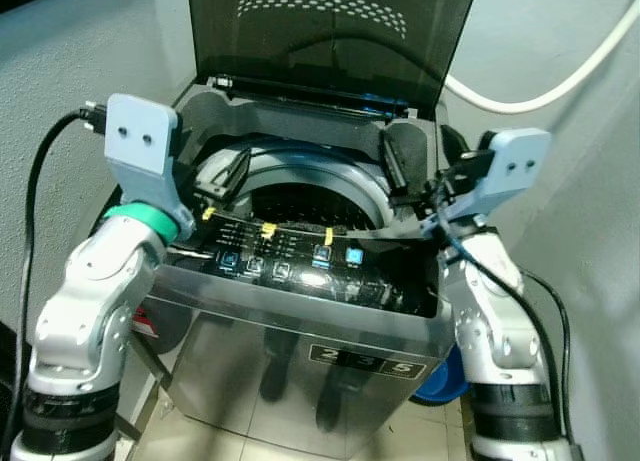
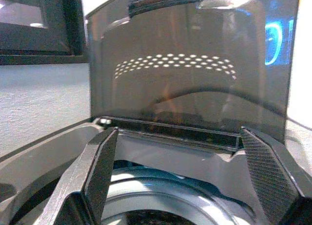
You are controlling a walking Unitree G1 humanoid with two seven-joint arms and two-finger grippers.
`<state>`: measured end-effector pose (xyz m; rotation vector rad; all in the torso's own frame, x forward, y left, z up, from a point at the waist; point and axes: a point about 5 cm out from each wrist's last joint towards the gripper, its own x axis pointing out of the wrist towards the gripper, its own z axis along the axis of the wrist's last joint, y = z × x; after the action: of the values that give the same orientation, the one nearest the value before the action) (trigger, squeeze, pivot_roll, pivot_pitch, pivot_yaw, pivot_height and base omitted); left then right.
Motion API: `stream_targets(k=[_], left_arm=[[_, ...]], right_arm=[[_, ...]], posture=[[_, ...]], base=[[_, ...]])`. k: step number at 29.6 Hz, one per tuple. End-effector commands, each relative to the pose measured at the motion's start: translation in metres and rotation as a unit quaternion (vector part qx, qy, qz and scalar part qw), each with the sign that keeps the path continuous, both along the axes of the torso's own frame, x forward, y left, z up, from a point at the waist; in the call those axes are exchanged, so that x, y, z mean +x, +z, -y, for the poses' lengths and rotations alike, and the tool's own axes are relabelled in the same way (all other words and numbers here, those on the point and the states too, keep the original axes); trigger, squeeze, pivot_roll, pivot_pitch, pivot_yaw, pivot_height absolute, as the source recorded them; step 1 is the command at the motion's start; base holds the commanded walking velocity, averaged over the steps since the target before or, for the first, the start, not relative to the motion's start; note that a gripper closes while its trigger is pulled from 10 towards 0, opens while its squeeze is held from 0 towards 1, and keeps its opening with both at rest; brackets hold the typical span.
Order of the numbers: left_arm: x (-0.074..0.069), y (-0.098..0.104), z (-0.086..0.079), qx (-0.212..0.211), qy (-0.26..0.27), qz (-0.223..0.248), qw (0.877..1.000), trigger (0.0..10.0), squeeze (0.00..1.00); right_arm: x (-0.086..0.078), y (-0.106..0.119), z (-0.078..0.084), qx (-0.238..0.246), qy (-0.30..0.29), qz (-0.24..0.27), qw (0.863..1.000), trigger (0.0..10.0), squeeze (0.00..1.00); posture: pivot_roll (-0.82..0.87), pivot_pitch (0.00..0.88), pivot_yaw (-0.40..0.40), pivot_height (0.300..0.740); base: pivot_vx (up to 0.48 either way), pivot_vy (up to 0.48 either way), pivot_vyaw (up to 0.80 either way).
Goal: Clothes washing
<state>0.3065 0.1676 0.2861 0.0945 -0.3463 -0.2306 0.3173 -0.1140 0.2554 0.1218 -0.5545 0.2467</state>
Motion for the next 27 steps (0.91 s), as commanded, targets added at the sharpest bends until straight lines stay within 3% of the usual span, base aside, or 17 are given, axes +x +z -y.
stream_targets(k=[1,12,14,18,27], left_arm=[[0.003,-0.003,0.004,0.004,0.001,-0.001,1.0,10.0,0.0],[0.009,-0.007,0.006,0.0,0.012,0.006,1.0,10.0,0.0],[0.008,-0.015,0.003,-0.002,0.023,-0.001,1.0,10.0,0.0],[0.008,-0.019,0.002,-0.011,0.033,0.0,0.999,10.0,0.0],[0.012,-0.02,0.004,-0.028,0.032,0.006,0.999,10.0,0.0]], right_arm=[[-0.004,0.006,0.004,0.008,-0.025,0.014,1.0,10.0,0.0],[-0.009,0.011,0.003,-0.005,-0.039,0.028,0.999,10.0,0.0],[-0.012,0.005,0.004,-0.031,-0.034,0.024,0.999,10.0,0.0],[-0.007,0.001,0.006,-0.038,-0.026,0.016,0.999,10.0,0.0],[-0.001,0.001,0.002,-0.013,-0.017,-0.003,1.0,10.0,0.0]], posture=[[0.16,0.0,-0.004,0.74],[0.13,0.0,-0.013,0.74],[0.13,0.0,-0.018,0.74],[0.14,0.0,-0.029,0.74],[0.14,0.0,-0.033,0.74]], base=[[0.0,0.0,0.0],[0.0,0.0,0.0],[0.0,0.0,0.0],[0.0,0.0,0.0],[0.0,0.0,0.0]])
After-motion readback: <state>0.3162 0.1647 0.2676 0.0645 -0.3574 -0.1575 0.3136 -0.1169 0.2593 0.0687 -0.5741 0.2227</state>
